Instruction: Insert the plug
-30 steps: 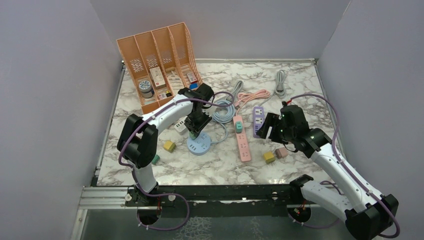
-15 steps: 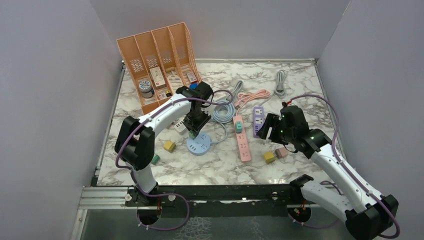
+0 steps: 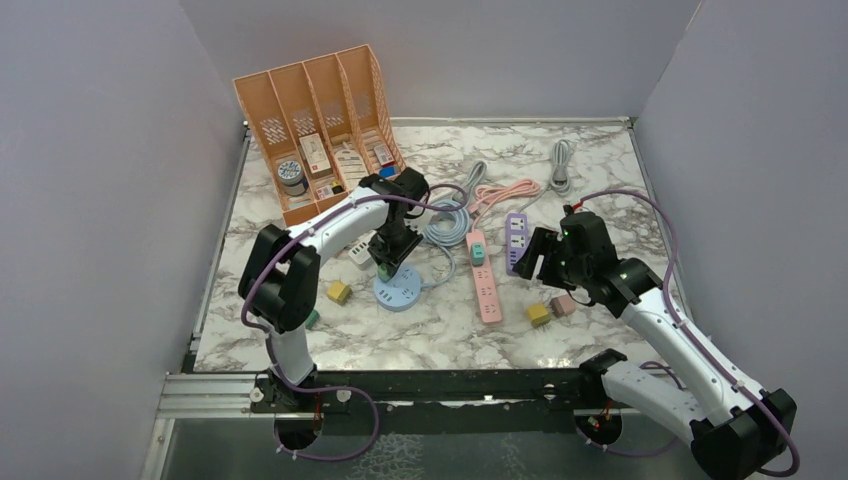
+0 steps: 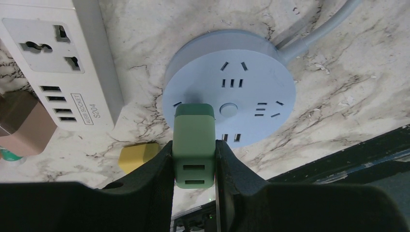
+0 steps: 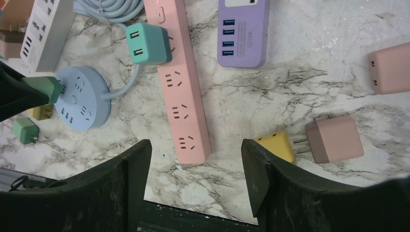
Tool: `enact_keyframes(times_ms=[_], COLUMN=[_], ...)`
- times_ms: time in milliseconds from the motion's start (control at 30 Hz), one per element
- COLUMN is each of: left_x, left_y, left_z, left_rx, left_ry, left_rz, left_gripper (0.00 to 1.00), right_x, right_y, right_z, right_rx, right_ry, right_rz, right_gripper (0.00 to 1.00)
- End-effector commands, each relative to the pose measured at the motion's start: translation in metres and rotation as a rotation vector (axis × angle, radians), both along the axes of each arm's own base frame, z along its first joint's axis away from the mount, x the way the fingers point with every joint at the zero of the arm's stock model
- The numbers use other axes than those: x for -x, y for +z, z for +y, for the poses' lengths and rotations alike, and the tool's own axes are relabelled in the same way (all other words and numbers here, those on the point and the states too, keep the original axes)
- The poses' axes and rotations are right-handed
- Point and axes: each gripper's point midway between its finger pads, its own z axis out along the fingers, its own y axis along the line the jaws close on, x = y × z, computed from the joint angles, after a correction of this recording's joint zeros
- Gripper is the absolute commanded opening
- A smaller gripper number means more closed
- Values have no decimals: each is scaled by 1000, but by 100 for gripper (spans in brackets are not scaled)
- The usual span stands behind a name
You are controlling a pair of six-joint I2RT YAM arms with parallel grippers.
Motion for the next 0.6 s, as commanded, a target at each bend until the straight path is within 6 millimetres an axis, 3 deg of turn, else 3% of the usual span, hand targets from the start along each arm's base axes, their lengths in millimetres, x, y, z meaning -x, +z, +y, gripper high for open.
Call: enact_keyframes(times_ms=[0,367,567], left_x=[-4,-1,8], left_y=[-11,-17,-39], left_z=[5,7,18], left_rx=[-48,-50,-98], left_ry=[16,19,44], left_rz=[11,16,38], left_gripper=[0,0,0], right_x=[-4,-5,-5], right_y=[3,1,-2], right_z=[3,2,0], right_rx=[-15,-10,-5], right_ry=[-1,-6,-12], right_rz=[-29,-31,-29], right_gripper=[68,68,68])
